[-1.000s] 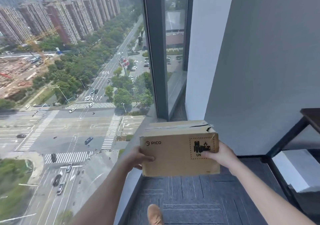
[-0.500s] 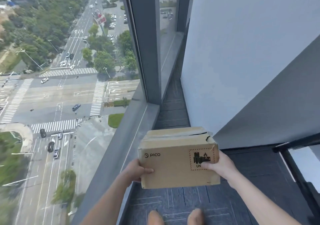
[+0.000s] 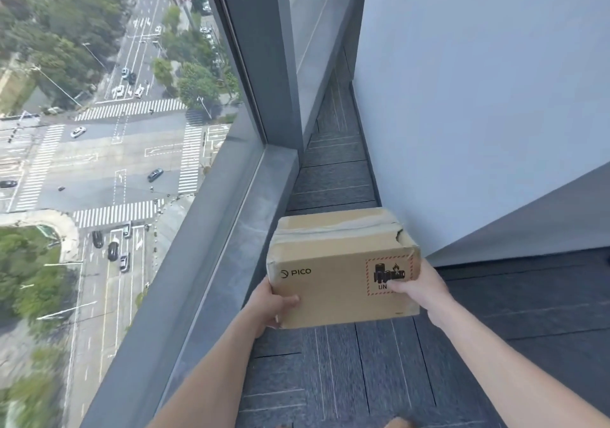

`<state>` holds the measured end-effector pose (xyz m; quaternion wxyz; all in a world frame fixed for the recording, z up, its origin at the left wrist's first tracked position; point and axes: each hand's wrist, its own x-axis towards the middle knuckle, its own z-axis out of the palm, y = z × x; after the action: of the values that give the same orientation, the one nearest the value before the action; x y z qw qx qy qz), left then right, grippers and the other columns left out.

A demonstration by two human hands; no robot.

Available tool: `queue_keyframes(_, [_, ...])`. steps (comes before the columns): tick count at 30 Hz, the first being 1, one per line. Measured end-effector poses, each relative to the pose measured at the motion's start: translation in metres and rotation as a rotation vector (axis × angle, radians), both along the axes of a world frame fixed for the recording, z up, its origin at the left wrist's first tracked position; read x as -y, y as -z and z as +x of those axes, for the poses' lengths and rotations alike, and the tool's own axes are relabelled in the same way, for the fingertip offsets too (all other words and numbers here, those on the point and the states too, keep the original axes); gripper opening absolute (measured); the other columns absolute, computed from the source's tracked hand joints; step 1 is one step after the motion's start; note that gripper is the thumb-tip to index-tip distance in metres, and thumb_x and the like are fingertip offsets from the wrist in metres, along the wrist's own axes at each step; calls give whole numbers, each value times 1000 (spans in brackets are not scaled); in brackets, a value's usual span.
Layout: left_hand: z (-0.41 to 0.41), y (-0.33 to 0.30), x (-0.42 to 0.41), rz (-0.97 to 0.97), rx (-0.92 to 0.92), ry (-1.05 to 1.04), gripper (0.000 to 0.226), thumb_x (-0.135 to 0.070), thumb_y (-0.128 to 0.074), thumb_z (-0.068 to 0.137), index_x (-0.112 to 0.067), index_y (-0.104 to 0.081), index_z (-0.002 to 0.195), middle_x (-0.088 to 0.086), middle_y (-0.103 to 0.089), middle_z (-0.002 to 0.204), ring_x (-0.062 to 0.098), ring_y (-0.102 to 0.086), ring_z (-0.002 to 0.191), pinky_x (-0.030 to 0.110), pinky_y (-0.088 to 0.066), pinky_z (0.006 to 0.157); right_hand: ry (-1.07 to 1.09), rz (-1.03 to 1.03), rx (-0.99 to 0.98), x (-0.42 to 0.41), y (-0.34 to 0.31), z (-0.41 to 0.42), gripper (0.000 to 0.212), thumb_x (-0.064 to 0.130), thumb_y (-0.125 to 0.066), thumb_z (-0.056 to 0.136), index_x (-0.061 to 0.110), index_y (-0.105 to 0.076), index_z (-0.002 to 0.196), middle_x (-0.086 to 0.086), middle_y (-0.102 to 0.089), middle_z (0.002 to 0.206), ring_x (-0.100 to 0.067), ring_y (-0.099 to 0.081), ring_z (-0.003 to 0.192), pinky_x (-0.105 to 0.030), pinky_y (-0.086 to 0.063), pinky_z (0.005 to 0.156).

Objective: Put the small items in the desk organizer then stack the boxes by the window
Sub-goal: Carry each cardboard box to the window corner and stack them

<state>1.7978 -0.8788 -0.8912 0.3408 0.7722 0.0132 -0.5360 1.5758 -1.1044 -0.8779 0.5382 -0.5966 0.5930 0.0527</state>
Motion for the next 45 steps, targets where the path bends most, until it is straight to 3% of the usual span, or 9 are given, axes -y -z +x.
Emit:
queue_keyframes(2, [7, 43, 14, -32, 11, -39, 47, -7, -76, 83, -25, -53, 120, -3, -67, 114, 21, -64, 99, 48, -62, 72, 6, -19, 49, 11, 45, 12, 63, 15, -88, 70, 30, -56, 122, 7, -67, 114, -22, -58, 114, -46, -49, 96])
queue_keyframes(6, [28, 119, 41, -123, 103, -112, 51, -3, -74, 84, -24, -52, 125, -2, -67, 113, 17, -64, 97, 34, -57, 68, 3, -64, 167, 36, 124, 38, 69, 8, -85, 72, 24, -51, 131, 5, -65, 120, -19, -57, 116, -44, -45, 100])
queue_keyframes(10, [41, 183, 68, -203, 243, -98, 60, -7, -77, 81, -29, -50, 130, -5, -66, 115, 19, -63, 107, 39, -55, 90, 84, -139, 237, 57, 185, 51, 68, 9, -85, 73, 22, -50, 130, 7, -62, 117, -17, -55, 114, -37, -42, 98])
queue_keyframes(16, [51, 243, 88, -233, 334, -70, 54, -11, -74, 85, -29, -49, 129, -8, -64, 114, 16, -59, 109, 34, -50, 96, 171, -308, 259, 66, 243, 62, 64, 15, -86, 72, 22, -46, 121, 8, -58, 111, -16, -53, 107, -38, -45, 92])
queue_keyframes(19, [57, 256, 99, -161, 369, -51, 48, -18, -74, 85, -28, -51, 127, -6, -64, 112, 19, -59, 108, 34, -50, 91, 170, -288, 239, 71, 257, 68, 57, 12, -85, 73, 20, -46, 114, 6, -59, 104, -19, -56, 100, -35, -45, 85])
queue_keyframes(25, [66, 267, 109, -6, 407, -54, 46, -25, -75, 84, -21, -56, 126, 4, -65, 119, 26, -64, 105, 38, -56, 86, 345, -40, 366, 99, 290, 73, 39, 12, -70, 57, 19, -60, 94, -10, -68, 107, -33, -62, 110, -55, -46, 103])
queue_keyframes(29, [67, 274, 118, -11, 450, -39, 50, -25, -73, 88, -17, -52, 133, 5, -62, 126, 26, -59, 113, 32, -47, 84, 301, -91, 355, 101, 288, 83, 39, 11, -71, 66, 20, -59, 102, -4, -69, 109, -25, -63, 109, -49, -47, 102])
queue_keyframes(33, [73, 281, 127, -28, 474, -50, 43, -23, -72, 89, -18, -53, 128, 3, -61, 122, 19, -54, 100, 31, -44, 82, 245, -109, 321, 114, 300, 87, 46, 24, -72, 59, 26, -59, 104, 1, -70, 108, -21, -64, 106, -50, -49, 100])
queue_keyframes(45, [86, 286, 143, -52, 531, -14, 42, -20, -71, 91, -17, -55, 130, 6, -62, 126, 18, -53, 96, 29, -45, 81, 120, -13, 214, 132, 290, 96, 51, 30, -73, 70, 33, -50, 115, 2, -62, 125, -28, -60, 115, -49, -56, 84])
